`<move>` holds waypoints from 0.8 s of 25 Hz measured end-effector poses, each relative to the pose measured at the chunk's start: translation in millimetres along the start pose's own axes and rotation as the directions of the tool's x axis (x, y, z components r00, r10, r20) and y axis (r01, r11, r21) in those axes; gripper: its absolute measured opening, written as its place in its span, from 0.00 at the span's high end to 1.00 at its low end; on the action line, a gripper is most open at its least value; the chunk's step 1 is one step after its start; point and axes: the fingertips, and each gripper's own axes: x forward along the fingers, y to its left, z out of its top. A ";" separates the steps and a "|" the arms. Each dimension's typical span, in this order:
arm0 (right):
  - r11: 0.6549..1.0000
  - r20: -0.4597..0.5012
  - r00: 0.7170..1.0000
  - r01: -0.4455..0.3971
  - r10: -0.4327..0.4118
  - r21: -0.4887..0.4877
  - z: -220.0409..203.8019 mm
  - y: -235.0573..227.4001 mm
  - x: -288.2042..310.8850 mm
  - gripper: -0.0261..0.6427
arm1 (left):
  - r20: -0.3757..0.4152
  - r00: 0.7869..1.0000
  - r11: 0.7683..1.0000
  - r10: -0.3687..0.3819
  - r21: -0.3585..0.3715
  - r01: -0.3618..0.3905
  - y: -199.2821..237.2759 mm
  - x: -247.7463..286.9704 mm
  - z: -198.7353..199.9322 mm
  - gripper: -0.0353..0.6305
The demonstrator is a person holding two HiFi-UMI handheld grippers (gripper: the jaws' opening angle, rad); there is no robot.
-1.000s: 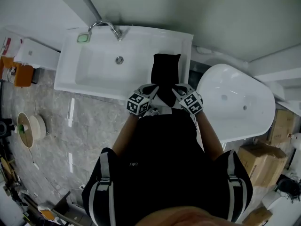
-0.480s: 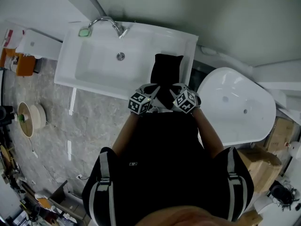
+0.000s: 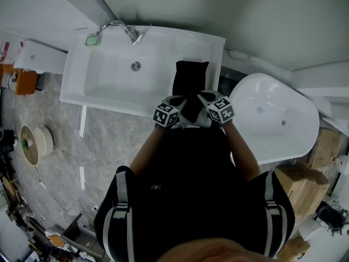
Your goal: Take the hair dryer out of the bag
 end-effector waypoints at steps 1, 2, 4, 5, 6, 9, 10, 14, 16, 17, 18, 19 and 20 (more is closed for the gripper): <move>0.999 0.023 1.000 -0.012 0.011 0.033 3.3 0.1 -3.3 0.86 | 0.001 1.000 1.000 -0.009 -0.007 0.009 -1.6 1.9 1.9 0.92; 0.998 0.046 0.999 -0.023 0.020 0.064 6.4 0.1 -6.5 0.86 | 0.003 1.000 1.000 -0.020 -0.014 0.020 -3.4 3.5 3.8 0.92; 0.993 0.082 0.996 -0.044 0.035 0.108 11.5 -0.2 -11.5 0.86 | 0.001 0.999 0.999 -0.034 -0.016 0.034 -6.4 8.0 7.1 0.92; 0.992 0.091 0.995 -0.050 0.039 0.116 13.3 -0.4 -13.0 0.86 | -0.005 0.999 0.999 -0.033 -0.009 0.033 -7.0 11.4 8.1 0.91; 0.992 0.095 0.995 -0.051 0.040 0.117 14.5 -0.7 -14.2 0.86 | -0.015 0.999 1.000 -0.031 0.002 0.031 -7.3 15.4 8.3 0.88; 0.993 0.098 0.994 -0.050 0.040 0.108 17.4 -1.3 -16.7 0.86 | -0.051 0.998 0.999 -0.037 0.031 0.039 -9.1 30.0 6.6 0.80; 0.993 0.100 0.994 -0.052 0.041 0.106 18.5 -1.2 -17.4 0.86 | -0.058 0.998 0.998 -0.039 0.038 0.042 -9.6 34.8 6.1 0.80; 0.995 0.105 0.993 -0.054 0.044 0.089 24.6 -0.6 -18.2 0.86 | -0.096 0.995 0.996 -0.026 0.084 0.034 -12.0 49.7 4.2 0.80; 0.995 0.114 0.992 -0.065 0.056 0.081 29.4 2.1 -17.6 0.86 | -0.105 0.994 0.992 -0.028 0.120 0.041 -19.5 52.4 5.6 0.80; 0.994 0.120 0.990 -0.077 0.068 0.074 32.4 4.5 -17.3 0.86 | -0.104 0.994 0.989 -0.029 0.139 0.044 -22.9 53.6 6.0 0.80; 0.994 0.127 0.988 -0.094 0.085 0.064 35.8 7.8 -17.3 0.86 | -0.101 0.995 0.987 -0.026 0.155 0.041 -24.7 55.1 6.2 0.80; 0.992 0.135 0.985 -0.114 0.106 0.054 39.4 11.8 -17.6 0.86 | -0.091 0.996 0.986 -0.017 0.166 0.032 -24.5 56.5 7.2 0.80; 0.990 0.146 0.981 -0.135 0.127 0.046 43.0 16.0 -18.3 0.86 | -0.075 0.997 0.985 -0.003 0.171 0.016 -22.4 57.2 9.6 0.80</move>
